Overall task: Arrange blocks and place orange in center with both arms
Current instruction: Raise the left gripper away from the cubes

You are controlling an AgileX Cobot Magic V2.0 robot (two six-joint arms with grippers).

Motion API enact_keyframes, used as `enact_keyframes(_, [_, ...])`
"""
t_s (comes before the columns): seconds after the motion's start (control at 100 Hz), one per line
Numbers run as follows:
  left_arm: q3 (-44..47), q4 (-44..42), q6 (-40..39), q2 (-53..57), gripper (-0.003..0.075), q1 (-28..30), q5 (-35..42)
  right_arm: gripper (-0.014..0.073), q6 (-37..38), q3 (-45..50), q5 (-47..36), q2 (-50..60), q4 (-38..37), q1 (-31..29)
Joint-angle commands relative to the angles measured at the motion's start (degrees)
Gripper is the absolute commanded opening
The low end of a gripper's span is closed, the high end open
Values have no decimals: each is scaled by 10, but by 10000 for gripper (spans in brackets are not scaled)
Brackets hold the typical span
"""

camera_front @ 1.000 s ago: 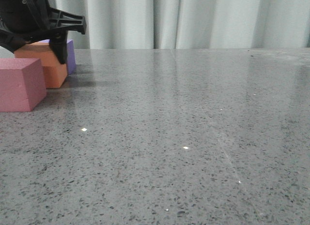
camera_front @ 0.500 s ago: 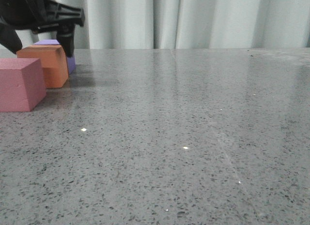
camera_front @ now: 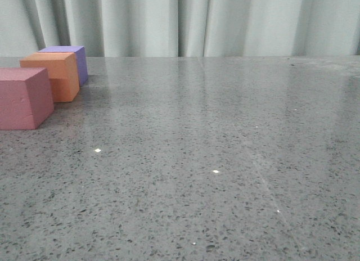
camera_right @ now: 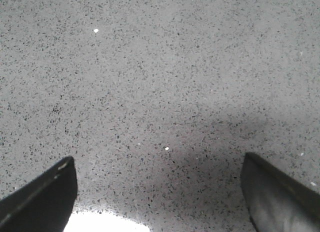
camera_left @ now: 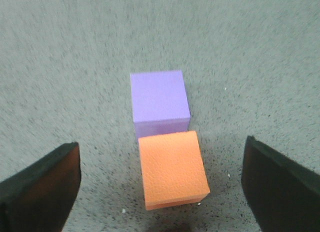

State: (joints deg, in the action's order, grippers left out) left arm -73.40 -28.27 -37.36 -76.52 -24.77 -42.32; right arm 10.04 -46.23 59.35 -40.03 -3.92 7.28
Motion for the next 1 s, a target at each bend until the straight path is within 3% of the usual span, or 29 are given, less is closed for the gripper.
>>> enact_keyframes(0.0, [-16,-8,28,42,620,8,17,654,-6,-13,-32,2,-3,1])
enact_keyframes(0.21, [20,23,89,93,619,55,9,654,-6,-13,-32,2,-3,1])
enact_keyframes(0.5, [182,51,90,209,619,121,39,654,-6,-13,-32,2,-3,1])
enact_keyframes(0.99, [329,90,89,463,619,126,-46,654,-6,-13,-2,2,-2,1])
